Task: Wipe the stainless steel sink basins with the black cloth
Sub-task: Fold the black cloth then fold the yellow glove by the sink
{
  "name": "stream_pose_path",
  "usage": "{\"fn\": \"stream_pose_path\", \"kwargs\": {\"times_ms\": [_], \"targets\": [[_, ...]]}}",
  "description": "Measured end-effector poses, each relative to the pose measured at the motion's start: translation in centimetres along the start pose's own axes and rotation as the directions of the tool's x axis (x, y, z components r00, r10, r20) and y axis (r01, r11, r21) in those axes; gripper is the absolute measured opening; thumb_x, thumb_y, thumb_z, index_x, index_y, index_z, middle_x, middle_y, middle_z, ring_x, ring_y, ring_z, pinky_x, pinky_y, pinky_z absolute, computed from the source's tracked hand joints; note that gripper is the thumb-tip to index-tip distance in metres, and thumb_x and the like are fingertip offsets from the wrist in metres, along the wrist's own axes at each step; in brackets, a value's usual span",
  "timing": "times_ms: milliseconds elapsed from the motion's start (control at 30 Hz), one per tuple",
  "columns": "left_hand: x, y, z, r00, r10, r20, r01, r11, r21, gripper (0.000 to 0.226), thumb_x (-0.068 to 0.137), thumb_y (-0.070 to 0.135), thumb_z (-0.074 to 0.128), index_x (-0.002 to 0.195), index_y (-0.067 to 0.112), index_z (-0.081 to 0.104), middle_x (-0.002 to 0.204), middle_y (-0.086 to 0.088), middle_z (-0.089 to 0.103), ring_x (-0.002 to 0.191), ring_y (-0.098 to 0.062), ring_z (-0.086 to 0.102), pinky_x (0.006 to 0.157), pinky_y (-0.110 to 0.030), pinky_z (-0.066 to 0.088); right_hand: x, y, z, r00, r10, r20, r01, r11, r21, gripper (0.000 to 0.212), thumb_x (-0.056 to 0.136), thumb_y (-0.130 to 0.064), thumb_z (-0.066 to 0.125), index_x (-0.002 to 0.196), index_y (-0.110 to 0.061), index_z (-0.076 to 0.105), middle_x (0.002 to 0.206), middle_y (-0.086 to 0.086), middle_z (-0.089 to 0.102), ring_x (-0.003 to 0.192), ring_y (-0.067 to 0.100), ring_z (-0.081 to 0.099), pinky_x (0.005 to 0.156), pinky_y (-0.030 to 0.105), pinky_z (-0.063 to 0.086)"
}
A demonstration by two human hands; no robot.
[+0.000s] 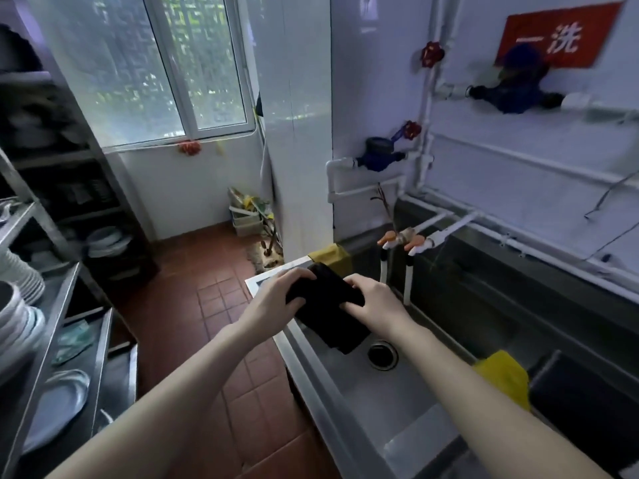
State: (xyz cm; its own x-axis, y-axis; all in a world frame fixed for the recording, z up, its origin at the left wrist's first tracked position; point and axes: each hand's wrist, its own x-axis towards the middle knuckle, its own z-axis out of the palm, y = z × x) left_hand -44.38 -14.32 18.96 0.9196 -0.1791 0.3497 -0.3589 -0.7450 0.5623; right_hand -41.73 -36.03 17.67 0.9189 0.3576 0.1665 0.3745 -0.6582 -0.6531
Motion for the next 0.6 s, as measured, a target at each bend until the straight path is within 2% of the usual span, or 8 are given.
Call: {"fn": "stream_pose_path", "kwargs": {"times_ms": [167, 367, 600], "targets": [[7.6, -6.6, 0.2, 0.997, -0.020, 0.069, 0.019, 1.000, 0.017, 0.050, 0.073, 0.001, 0.064, 0.114, 0.029, 0.057, 0.111, 0.003, 0.060, 0.099, -0.015, 0.054, 0.086, -0.029, 0.045, 8.8, 2.2, 2.5, 0.998, 0.054, 0.025, -0.054, 0.999, 0.002, 0.032, 0.083, -0.030, 0.062, 0.114, -0.028, 0.056, 0.109, -0.005, 0.064, 0.100, 0.018, 0.060, 0.081, 0.039, 0.051], [13.8, -15.2, 1.0, 0.989, -0.006, 0.147, 0.004, 1.000, 0.013, 0.050, 0.073, 0.002, 0.064, 0.114, 0.029, 0.056, 0.106, 0.002, 0.060, 0.094, -0.016, 0.055, 0.084, -0.032, 0.047, 17.2, 4.0, 6.9, 0.985, 0.165, 0.043, -0.165, 0.986, -0.009, 0.031, 0.083, -0.030, 0.061, 0.113, -0.030, 0.055, 0.111, -0.005, 0.063, 0.101, 0.020, 0.059, 0.080, 0.039, 0.051], [20.1, -26.3, 3.8, 0.955, 0.040, 0.294, -0.017, 0.997, -0.079, 0.049, 0.074, 0.002, 0.062, 0.114, 0.031, 0.057, 0.106, 0.008, 0.058, 0.093, -0.012, 0.053, 0.080, -0.021, 0.042, 24.6, 6.0, 14.1, 0.927, 0.376, -0.014, -0.376, 0.924, -0.070, 0.035, 0.085, -0.034, 0.060, 0.119, -0.033, 0.053, 0.116, -0.006, 0.060, 0.106, 0.021, 0.058, 0.081, 0.035, 0.048]]}}
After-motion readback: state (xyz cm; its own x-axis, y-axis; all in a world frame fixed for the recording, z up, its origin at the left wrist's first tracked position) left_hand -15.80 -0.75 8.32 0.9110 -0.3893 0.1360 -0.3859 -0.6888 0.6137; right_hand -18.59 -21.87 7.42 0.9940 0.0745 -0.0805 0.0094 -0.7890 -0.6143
